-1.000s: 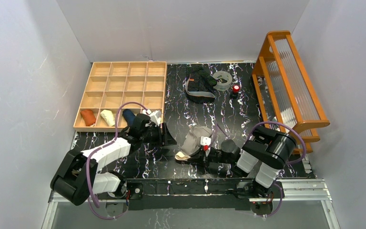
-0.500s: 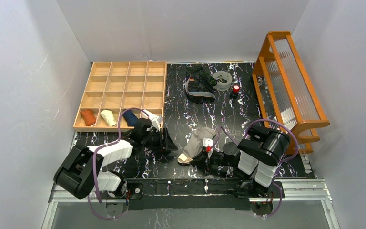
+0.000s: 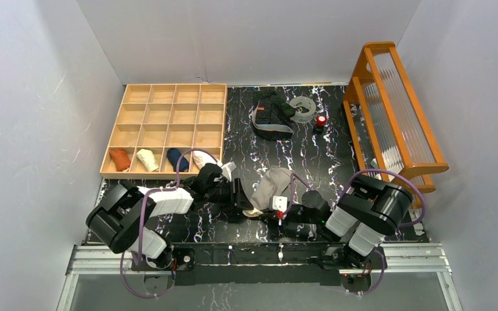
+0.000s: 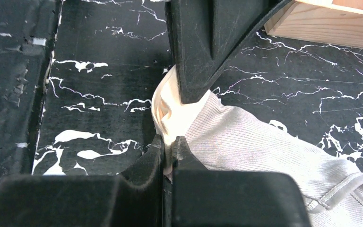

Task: Roll the underwear
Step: Roll the underwear to the center of the board.

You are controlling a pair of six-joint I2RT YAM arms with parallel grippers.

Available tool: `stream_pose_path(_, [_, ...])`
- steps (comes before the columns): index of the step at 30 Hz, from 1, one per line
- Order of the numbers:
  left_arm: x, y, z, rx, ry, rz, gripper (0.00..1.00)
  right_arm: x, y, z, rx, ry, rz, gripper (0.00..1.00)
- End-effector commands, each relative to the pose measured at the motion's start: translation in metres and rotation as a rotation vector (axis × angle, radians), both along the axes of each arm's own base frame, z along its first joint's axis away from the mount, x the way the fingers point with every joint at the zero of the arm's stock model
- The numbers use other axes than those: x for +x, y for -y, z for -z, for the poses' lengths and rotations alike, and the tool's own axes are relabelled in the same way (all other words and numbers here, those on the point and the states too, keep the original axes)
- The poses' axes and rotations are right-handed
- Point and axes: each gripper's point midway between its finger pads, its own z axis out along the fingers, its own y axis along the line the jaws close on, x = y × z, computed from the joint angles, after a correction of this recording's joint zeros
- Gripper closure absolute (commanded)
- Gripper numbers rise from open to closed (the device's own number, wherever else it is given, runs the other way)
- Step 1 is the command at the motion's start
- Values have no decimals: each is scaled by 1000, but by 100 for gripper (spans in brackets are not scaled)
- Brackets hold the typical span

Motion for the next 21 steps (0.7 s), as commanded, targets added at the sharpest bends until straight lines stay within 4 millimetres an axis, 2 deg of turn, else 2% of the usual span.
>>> stream_pose_path(1, [-3,-15,29,103,-49,-71,56,6,5,10,-67,65,-2,99])
stream_pose_path(3, [-2,-14,33,108,-57,-75,59,7,4,9,-65,74,-3,99])
stream_pose_path(8, [7,-10,40,111,-46,-92,89,16,-1,9,-87,118,-1,99])
stream_pose_path(11, [20,-11,35,110,3,-147,100,32,-12,7,-132,179,-6,99])
stream_pose_path(12, [28,-22,31,141,39,-222,100,38,-18,9,-155,197,-19,99])
stream_pose_path(14, [42,-71,17,187,106,-436,100,58,-44,10,-176,292,-63,99])
stream_pose_path(16, [40,-100,14,244,128,-518,100,68,-64,10,-169,337,-107,99])
stream_pose_path(18, [38,-114,13,259,138,-580,100,75,-81,9,-169,365,-153,99])
stream_pose_path(21, [32,-116,12,236,109,-603,100,73,-89,15,-146,344,-176,99])
